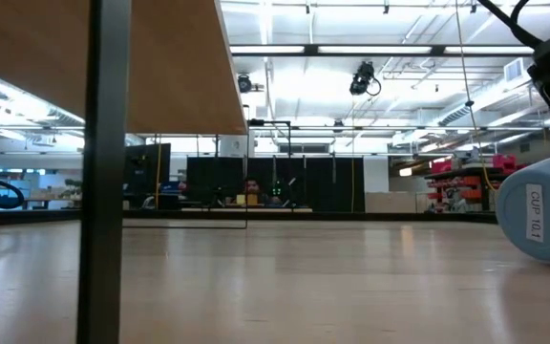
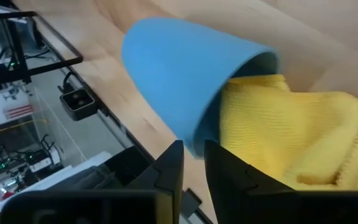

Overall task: Stack small to large cups/mugs on shelf
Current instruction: Move the light blue cup

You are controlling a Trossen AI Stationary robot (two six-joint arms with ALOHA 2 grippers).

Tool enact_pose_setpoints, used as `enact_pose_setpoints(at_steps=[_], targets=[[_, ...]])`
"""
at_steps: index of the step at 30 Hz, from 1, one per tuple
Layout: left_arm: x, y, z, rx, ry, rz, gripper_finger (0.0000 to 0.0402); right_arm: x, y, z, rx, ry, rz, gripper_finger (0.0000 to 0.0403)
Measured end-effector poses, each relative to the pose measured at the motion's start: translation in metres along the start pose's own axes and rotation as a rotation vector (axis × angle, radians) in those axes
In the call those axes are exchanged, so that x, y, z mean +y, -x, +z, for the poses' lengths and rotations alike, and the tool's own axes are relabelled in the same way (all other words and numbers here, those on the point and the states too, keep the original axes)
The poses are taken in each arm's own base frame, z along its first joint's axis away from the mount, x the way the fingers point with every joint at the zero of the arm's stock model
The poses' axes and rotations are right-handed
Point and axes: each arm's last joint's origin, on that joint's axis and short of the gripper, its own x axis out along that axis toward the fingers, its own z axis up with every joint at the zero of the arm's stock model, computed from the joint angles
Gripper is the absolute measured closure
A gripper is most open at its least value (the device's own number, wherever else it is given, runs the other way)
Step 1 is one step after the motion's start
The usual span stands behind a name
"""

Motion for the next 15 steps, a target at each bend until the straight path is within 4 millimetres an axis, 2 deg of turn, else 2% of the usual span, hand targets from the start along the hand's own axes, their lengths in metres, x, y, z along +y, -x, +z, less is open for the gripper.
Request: enact_pose_setpoints(at_steps=[15], targets=[[0.000,0.000,0.000,0.000,-0.001,0.000,0.0349,0.007,-0.009,0.012,-0.059,0.003,0.035,0.0317]])
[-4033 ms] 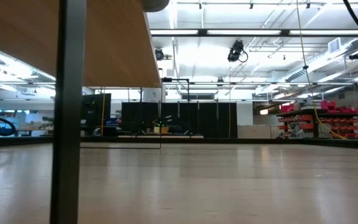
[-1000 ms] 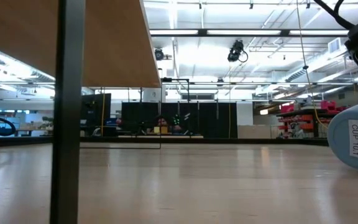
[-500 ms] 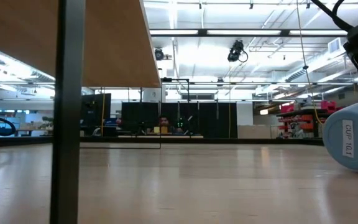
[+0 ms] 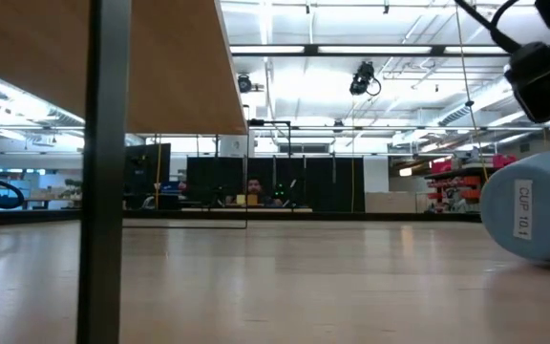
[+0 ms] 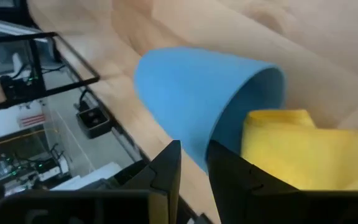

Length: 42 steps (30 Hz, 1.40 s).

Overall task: Stack small to large cups/mugs on shelf
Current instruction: Move the light blue cup

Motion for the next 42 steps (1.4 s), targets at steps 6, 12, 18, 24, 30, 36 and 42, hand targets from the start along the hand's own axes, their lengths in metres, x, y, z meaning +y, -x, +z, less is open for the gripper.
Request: enact_pose_setpoints(at_steps=[6,12,18,24,30,36,42], targets=[[0.000,0.000,0.000,0.000,-0.001,0.000,0.0349,0.003,-0.014,0.004,0.011,0.008,0.009,0.0325],[0.000,0.000,0.000,0.000,0.000,0.000,0.0351,0.008,-0.021,0.006,0.007,0.034,0.054,0.0362],[0.000,0.000,0.000,0.000,-0.001,0.000,0.0349,0.014,-0.020,0.006,-0.002,0.057,0.116,0.0395],[0.000,0.000,0.000,0.000,-0.001,0.001,0.0351,0.044,-0.011,0.008,-0.035,0.137,0.134,0.0398],[0.000,0.000,0.000,0.000,-0.001,0.000,0.0351,0.106,0.030,0.021,-0.101,0.316,-0.020,0.0400],[0.000,0.000,0.000,0.000,0.000,0.000,0.0349,0.151,0.071,0.041,-0.122,0.464,-0.303,0.0401],[0.000,0.000,0.000,0.000,0.002,0.000,0.0349,0.167,0.064,0.065,-0.027,0.540,-0.505,0.0402]])
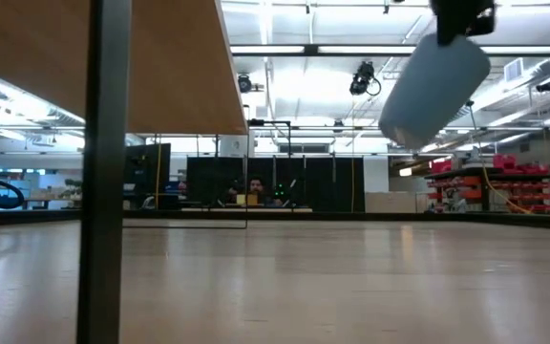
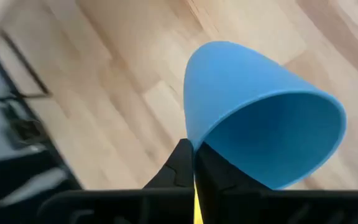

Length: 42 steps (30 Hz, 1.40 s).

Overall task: Stack small to large cups/mugs on shelf
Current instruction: Move the light blue cup

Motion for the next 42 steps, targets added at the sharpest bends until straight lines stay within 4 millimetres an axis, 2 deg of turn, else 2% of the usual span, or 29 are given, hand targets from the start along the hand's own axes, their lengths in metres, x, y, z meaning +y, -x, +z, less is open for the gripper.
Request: enact_pose_setpoints(at_steps=[9,13,20,26,42], targets=[[0.000,0.000,0.000,0.000,0.000,0.000,0.0349,0.025,-0.038,0.030,0.127,0.188,-0.112,0.0402],[0.000,0.000,0.000,0.000,0.000,0.000,0.0350,0.036,-0.063,0.033,0.223,0.288,-0.159,0.0402],[0.000,0.000,0.000,0.000,0.000,0.000,0.0349,0.045,-0.088,0.032,0.318,0.391,-0.229,0.0402],[0.000,0.000,0.000,0.000,0.000,0.000,0.0351,0.046,-0.102,0.027,0.377,0.451,-0.297,0.0402],[0.000,0.000,0.000,0.000,-0.002,0.001,0.0351,0.048,-0.104,0.023,0.384,0.552,-0.313,0.0403]])
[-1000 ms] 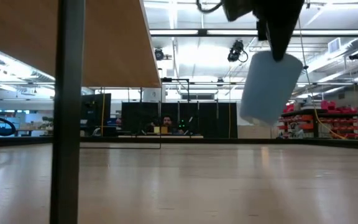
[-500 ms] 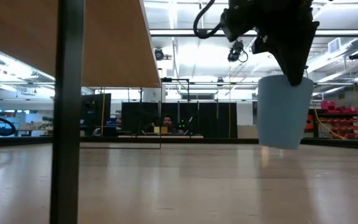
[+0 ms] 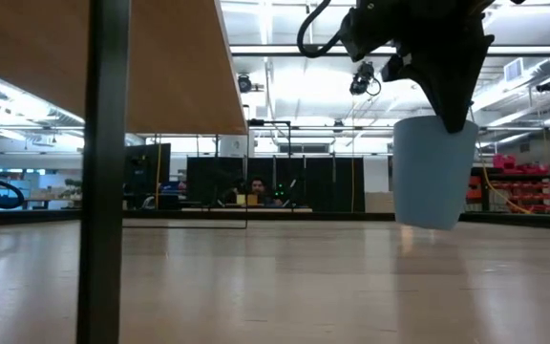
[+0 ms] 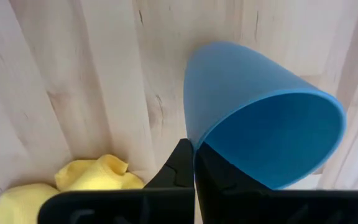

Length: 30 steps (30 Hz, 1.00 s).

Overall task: Stack small to large cups/mugs on shelf
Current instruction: Move the light blue cup

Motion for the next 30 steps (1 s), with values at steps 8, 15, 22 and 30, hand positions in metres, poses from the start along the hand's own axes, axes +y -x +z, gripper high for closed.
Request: enact_pose_setpoints(at_steps=[8,15,22,30], targets=[[0.002,0.000,0.003,-0.056,0.013,0.039,0.0352,-0.008,0.000,0.003,-0.001,-0.008,-0.004,0.0403],[0.015,-0.005,0.018,-0.062,0.078,0.100,0.0351,-0.046,0.019,0.004,-0.042,-0.098,0.022,0.0402],[0.030,-0.011,0.044,-0.095,0.125,0.075,0.0351,-0.113,0.060,0.013,-0.191,-0.192,0.048,0.0402],[0.055,-0.014,0.081,-0.195,0.195,-0.072,0.0355,-0.216,0.085,0.008,-0.276,-0.406,0.010,0.0402]])
